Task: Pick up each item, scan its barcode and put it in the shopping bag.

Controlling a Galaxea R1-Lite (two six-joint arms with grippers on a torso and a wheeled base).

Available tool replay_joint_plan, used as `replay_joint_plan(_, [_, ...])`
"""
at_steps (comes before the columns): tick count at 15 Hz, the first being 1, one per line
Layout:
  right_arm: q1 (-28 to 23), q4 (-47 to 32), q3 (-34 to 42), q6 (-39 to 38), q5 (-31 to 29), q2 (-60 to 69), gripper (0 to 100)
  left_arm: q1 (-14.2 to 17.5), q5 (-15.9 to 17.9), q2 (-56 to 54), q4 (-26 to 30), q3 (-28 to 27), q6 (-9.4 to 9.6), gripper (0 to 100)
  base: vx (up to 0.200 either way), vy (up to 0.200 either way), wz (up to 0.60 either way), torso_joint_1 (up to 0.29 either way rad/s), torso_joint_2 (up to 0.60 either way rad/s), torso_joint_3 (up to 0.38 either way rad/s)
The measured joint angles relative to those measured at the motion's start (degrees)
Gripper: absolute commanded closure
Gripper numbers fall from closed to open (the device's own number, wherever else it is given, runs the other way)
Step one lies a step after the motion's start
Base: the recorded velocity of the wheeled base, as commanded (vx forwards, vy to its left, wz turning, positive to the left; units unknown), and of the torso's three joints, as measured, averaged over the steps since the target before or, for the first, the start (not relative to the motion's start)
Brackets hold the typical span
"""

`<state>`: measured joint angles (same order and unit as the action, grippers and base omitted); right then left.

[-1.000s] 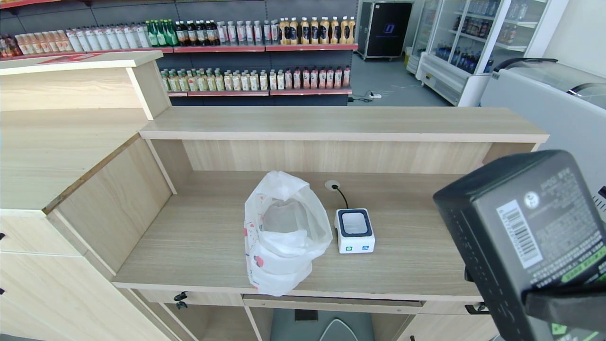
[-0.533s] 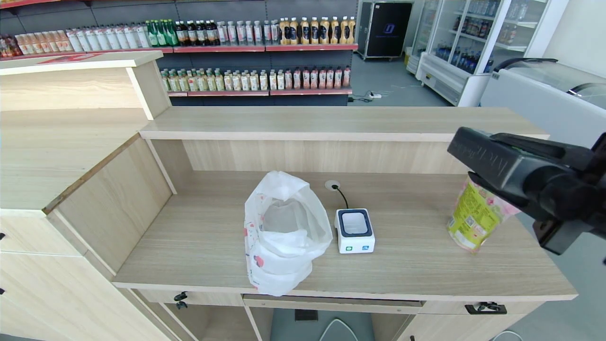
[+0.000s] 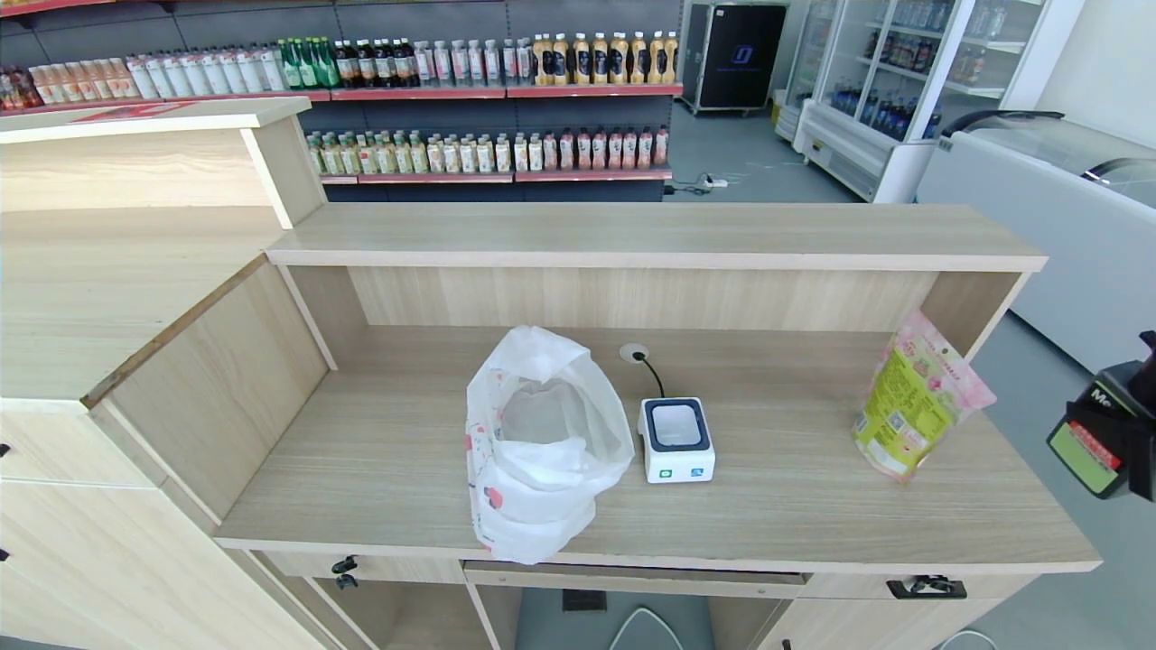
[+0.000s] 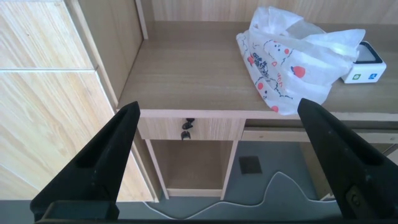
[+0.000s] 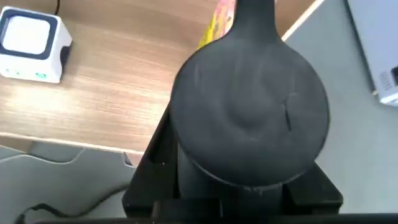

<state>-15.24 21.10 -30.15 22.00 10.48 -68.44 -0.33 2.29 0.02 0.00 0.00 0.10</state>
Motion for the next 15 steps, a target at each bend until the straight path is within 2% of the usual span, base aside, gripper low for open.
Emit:
replay_joint_plan(2, [-1.9,-0.5,-0.6,-7.3,4.8,-1.4,100,0.0,0.0,0.0,0.0,0.0,0.0,0,0.0,0.0,0.0,0.0,0.0,0.0])
replay_joint_plan(3, [-2.0,-0.7,-0.8,-9.4,8.5,-1.9,100,0.0,0.0,0.0,0.0,0.0,0.01,0,0.0,0.0,0.6,0.002,0.01,0.002])
replay_joint_plan(6, [0.9,-0.8,-1.2,-12.8,12.5,-2.3,100,0.0,0.0,0.0,0.0,0.0,0.01,0,0.0,0.0,0.6,-0.001,0.0,0.002])
replay_joint_plan(8, [4.1,-1.8,-4.3,-22.2,15.4,-3.4,100,0.0,0.0,0.0,0.0,0.0,0.01,0,0.0,0.0,0.6,0.007,0.0,0.0])
replay_joint_plan(9, [5.1,-2.0,-6.6,-27.6,17.6,-4.6,100,0.0,0.0,0.0,0.0,0.0,0.0,0,0.0,0.0,0.0,0.0,0.0,0.0])
replay_joint_plan(11, [5.6,-2.2,-9.6,-33.9,27.0,-8.0,100,0.0,0.0,0.0,0.0,0.0,0.0,0,0.0,0.0,0.0,0.0,0.0,0.0])
replay_joint_plan(13, [3.1,-0.2,-11.2,-35.4,35.8,-12.0,100,0.0,0.0,0.0,0.0,0.0,0.0,0,0.0,0.0,0.0,0.0,0.0,0.0])
replay_joint_plan(15, [0.8,2.4,-11.7,-35.5,38.6,-16.4,100,0.0,0.0,0.0,0.0,0.0,0.0,0,0.0,0.0,0.0,0.0,0.0,0.0])
